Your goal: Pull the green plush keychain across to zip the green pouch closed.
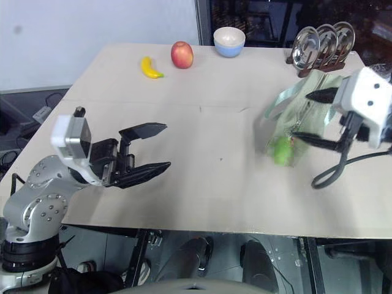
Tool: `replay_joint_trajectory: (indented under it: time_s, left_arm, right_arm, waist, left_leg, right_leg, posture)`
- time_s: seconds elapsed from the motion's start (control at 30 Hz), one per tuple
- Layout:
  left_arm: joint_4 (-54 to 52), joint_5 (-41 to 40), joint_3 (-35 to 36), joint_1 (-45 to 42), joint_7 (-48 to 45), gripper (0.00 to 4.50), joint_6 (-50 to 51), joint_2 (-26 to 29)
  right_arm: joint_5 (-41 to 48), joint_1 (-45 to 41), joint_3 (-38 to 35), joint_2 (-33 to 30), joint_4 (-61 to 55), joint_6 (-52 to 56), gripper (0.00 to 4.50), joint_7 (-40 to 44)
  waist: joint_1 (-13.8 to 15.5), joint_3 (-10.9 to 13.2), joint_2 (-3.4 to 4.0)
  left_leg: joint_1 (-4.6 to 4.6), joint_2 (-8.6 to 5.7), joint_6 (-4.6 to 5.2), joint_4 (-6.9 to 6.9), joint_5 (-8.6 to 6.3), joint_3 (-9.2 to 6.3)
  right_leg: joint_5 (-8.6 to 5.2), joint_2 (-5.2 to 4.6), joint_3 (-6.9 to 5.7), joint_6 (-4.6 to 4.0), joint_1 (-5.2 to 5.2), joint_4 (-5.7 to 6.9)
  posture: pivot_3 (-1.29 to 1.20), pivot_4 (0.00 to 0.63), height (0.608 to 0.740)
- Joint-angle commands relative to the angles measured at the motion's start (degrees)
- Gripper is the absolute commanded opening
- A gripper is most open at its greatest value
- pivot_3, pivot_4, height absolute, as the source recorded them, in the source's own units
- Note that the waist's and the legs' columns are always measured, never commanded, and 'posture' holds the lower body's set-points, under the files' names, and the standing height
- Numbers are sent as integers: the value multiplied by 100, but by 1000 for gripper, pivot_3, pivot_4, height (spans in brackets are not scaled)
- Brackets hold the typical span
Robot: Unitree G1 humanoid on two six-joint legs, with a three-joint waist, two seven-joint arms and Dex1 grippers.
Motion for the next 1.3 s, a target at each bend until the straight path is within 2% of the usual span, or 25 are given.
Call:
replay_joint_trajectory:
  time_s: [0.03, 0.13, 0.2, 0.33, 0.47, 0.63, 0.73, 0.83, 0.97, 1.0, 1.17, 1.3]
  left_arm:
    - [-4, -76, 19, -119, -50, 4470, -70, 15]
    - [62, -32, -35, -146, -50, 4470, -126, -40]
    - [91, 4, -50, -170, -36, 4470, -167, -68]
    - [138, 82, -59, -213, 27, 4470, -240, -111]
    - [35, 89, -57, -102, 52, 4470, -299, -156]
    - [-28, 131, -69, 47, 103, 4470, -392, -216]
    - [-77, 147, -69, 112, 171, 4500, -428, -240]
    - [-119, 159, -74, 172, 223, 4500, -453, -261]
    - [-56, 230, -104, 182, 275, 4500, -531, -300]
    - [-38, 243, -110, 169, 286, 4500, -549, -305]
    - [255, 438, -153, -78, 420, 4500, -693, -459]
    - [401, 557, -160, -182, 513, 4500, -788, -557]
  right_arm:
    - [-1009, -544, 576, -411, 1134, -1606, 4078, 558]
    - [-2582, -1504, 1681, -377, 2723, -3843, 4078, 552]
    - [-3219, -2145, 2235, -203, 3581, -4968, 4078, 639]
    - [-4024, -3255, 2974, 247, 4953, -6431, 4078, 713]
    - [-4910, -4274, 3565, 711, 6271, -7719, 4078, 340]
    - [-5425, -4978, 3942, 1033, 7290, -8473, 4078, 75]
    - [-5565, -5198, 4032, 1094, 7601, -8611, 3327, 15]
    - [-5644, -5361, 4070, 1102, 7761, -8637, 1882, -21]
    - [-4896, -5279, 3745, 1338, 7465, -7721, 148, 532]
    - [-4729, -5240, 3677, 1392, 7330, -7489, 62, 647]
    - [-4312, -4573, 3149, 2043, 4561, -3189, 62, 923]
    - [-4503, -4069, 3174, 2519, 2636, -1104, 62, 801]
  waist:
    - [-14, 1, 2]
    - [-80, 5, 7]
    - [-125, 12, 6]
    - [-193, 18, 13]
    - [-227, 19, 16]
    - [-230, 20, 15]
    - [-218, 20, 15]
    - [-216, 21, 16]
    - [-235, 21, 16]
    - [-258, 21, 16]
    - [-297, 19, 18]
    - [-247, 19, 18]
  left_leg:
    - [0, 0, 5, -2, -3, 5]
    - [2, 0, -9, -5, 4, 26]
    - [4, -1, -8, -8, 3, 46]
    - [7, 1, -8, -14, 3, 67]
    - [9, 4, -8, -31, 4, 85]
    - [8, 5, -8, -51, 4, 98]
    - [8, 4, -8, -56, 4, 98]
    - [8, 4, -8, -59, 4, 102]
    - [12, 5, -8, -59, 4, 103]
    - [12, 5, -8, -59, 4, 106]
    - [14, 11, -8, -57, 4, 106]
    - [4, 12, -10, -51, 2, 100]
  right_leg:
    - [0, 0, 2, 1, 1, -8]
    - [1, 0, 18, 2, 2, -23]
    - [2, -3, 30, 4, -1, -24]
    - [3, 3, 56, 7, -12, -19]
    - [4, 6, 77, 7, -27, -14]
    - [5, 7, 91, 7, -41, -14]
    - [5, 7, 93, 6, -44, -15]
    - [5, 7, 97, 7, -45, -15]
    - [5, 8, 99, 6, -44, -14]
    - [5, 8, 102, 7, -45, -13]
    - [6, 15, 109, 6, -50, 1]
    - [6, 15, 102, 6, -64, 18]
  posture:
    - [0, 150, 740]
    - [0, 150, 740]
    - [0, 150, 740]
    - [0, 150, 740]
    - [0, 150, 740]
    - [0, 150, 740]
    - [0, 150, 740]
    - [0, 150, 740]
    - [0, 150, 740]
    - [0, 150, 740]
    - [0, 150, 740]
    - [0, 150, 740]
